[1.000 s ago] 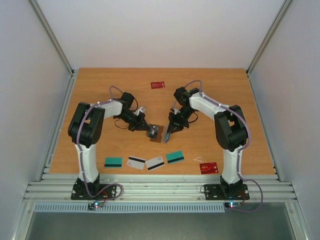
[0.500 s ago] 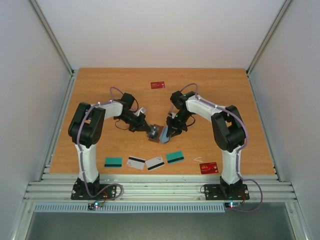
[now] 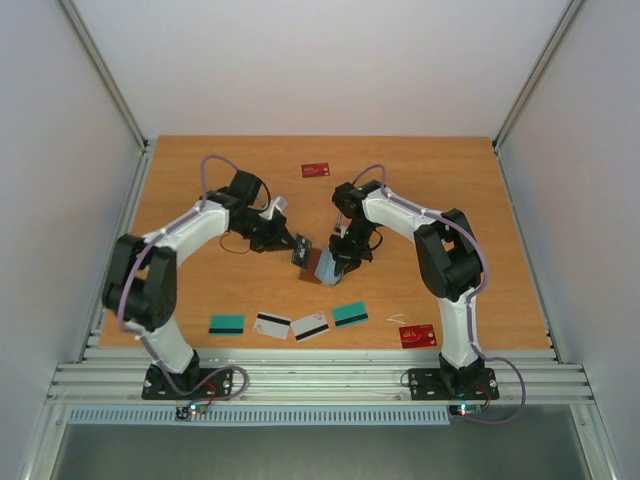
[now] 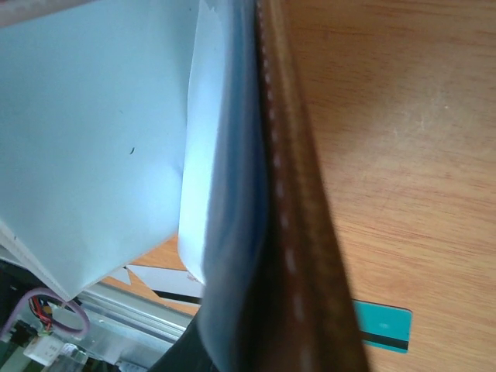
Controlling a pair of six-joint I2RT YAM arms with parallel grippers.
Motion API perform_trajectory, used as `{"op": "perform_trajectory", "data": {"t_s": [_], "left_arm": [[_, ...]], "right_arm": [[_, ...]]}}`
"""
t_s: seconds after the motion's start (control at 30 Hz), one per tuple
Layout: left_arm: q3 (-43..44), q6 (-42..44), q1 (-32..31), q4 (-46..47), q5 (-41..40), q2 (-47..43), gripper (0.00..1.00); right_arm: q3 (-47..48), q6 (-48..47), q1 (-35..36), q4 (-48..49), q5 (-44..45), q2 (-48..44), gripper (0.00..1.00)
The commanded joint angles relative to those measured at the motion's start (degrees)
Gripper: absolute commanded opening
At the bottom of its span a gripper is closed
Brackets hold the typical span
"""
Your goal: Put the credit cards into the card holder
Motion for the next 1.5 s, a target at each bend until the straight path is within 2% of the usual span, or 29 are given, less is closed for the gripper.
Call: {"op": "perform_trajectory", "data": {"t_s": [0.0, 0.1, 0.23, 0.5, 0.67, 0.83, 0.9, 1.23, 1.33, 1.47], "left_arm": [[-0.3, 0.0, -0.5, -1.2, -1.6, -9.0, 0.0], [0.4, 0.5, -2.5, -0.6, 0.7, -11.0, 0.0], [1.6, 2.4, -6.1, -1.3, 0.9, -7.7, 0.0], [-0.5, -0.4, -9.8, 3.7, -2.8, -1.8, 0.0], [0.1, -1.4, -10.0, 3.7, -8.8, 1.9, 0.0], [-0.1, -1.0, -10.0, 5.0, -11.3, 4.2, 0.0], [-0.4, -1.0, -10.0, 5.8, -11.7, 4.6, 0.0], [-0.8, -1.4, -10.0, 10.5, -8.3, 5.5, 0.0], [-0.4, -1.0, -10.0, 10.1, -7.6, 5.2, 0.0], [0.7, -0.4, -10.0, 8.6, -6.5, 4.9, 0.0]], "right_arm": [[1.5, -3.0, 0.3, -1.9, 1.6, 1.4, 0.08], [1.7, -3.8, 0.3, -1.9, 0.8, 1.5, 0.08], [2.0, -4.5, 0.3, -1.8, 0.2, 1.2, 0.08], [0.9, -5.0, 0.3, -0.9, -0.8, -0.1, 0.08], [-1.1, -6.0, 0.2, 0.2, -1.3, -1.1, 0.08], [-3.9, -8.0, -0.2, 2.3, -2.4, -1.5, 0.1], [-4.8, -9.4, -0.4, 3.1, -3.1, -1.6, 0.15], [-5.6, -12.0, -4.6, 3.3, -1.3, -1.2, 0.53], [-5.8, -12.0, -6.8, 3.5, -1.4, -2.4, 0.57], [-5.6, -11.9, -9.3, 3.8, -1.9, -2.4, 0.57]]}}
